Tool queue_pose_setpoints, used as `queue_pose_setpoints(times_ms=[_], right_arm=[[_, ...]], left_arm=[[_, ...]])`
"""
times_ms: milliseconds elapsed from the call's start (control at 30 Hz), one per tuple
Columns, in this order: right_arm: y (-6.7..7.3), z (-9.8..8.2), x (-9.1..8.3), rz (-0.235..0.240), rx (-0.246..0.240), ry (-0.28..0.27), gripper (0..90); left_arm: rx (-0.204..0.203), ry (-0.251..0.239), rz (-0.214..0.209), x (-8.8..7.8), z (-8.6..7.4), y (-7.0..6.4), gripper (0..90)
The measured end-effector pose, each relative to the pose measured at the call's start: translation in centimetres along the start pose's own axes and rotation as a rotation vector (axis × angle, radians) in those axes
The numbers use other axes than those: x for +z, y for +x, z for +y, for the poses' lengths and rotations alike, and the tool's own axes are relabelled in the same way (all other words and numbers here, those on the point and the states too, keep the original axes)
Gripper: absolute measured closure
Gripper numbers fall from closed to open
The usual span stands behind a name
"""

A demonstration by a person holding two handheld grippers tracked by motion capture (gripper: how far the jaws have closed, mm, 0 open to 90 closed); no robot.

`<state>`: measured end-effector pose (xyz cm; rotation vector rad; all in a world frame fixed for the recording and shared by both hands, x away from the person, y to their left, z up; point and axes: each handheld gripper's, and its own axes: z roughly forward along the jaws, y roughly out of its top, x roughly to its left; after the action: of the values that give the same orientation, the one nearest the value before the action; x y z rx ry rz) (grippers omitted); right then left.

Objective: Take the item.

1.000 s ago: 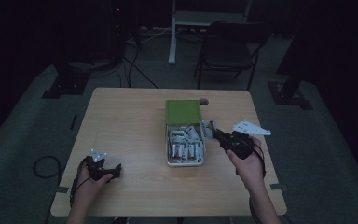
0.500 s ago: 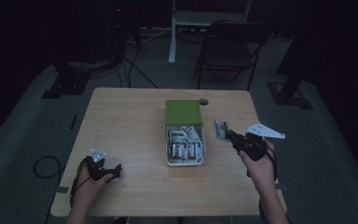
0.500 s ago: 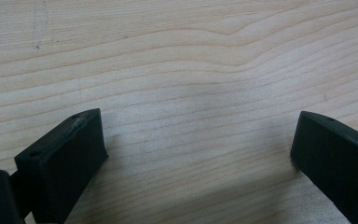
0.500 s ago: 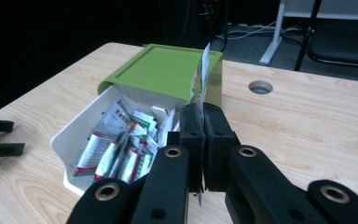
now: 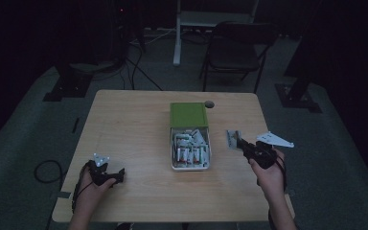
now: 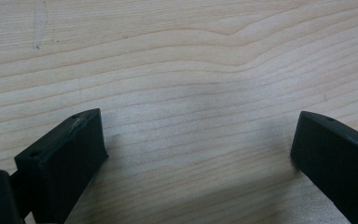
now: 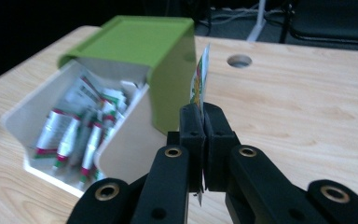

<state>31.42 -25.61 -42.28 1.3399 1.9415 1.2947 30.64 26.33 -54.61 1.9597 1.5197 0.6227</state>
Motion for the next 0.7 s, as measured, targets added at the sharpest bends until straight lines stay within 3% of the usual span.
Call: queue_pose_setpoints(times_ms=[700], right_arm=[[-3.6, -4.7, 3.5, -0.081, 0.089, 0.134, 88.6]], left_arm=[[-0.002, -0.001, 0.000, 0.0, 0.0, 0.0, 3.3]])
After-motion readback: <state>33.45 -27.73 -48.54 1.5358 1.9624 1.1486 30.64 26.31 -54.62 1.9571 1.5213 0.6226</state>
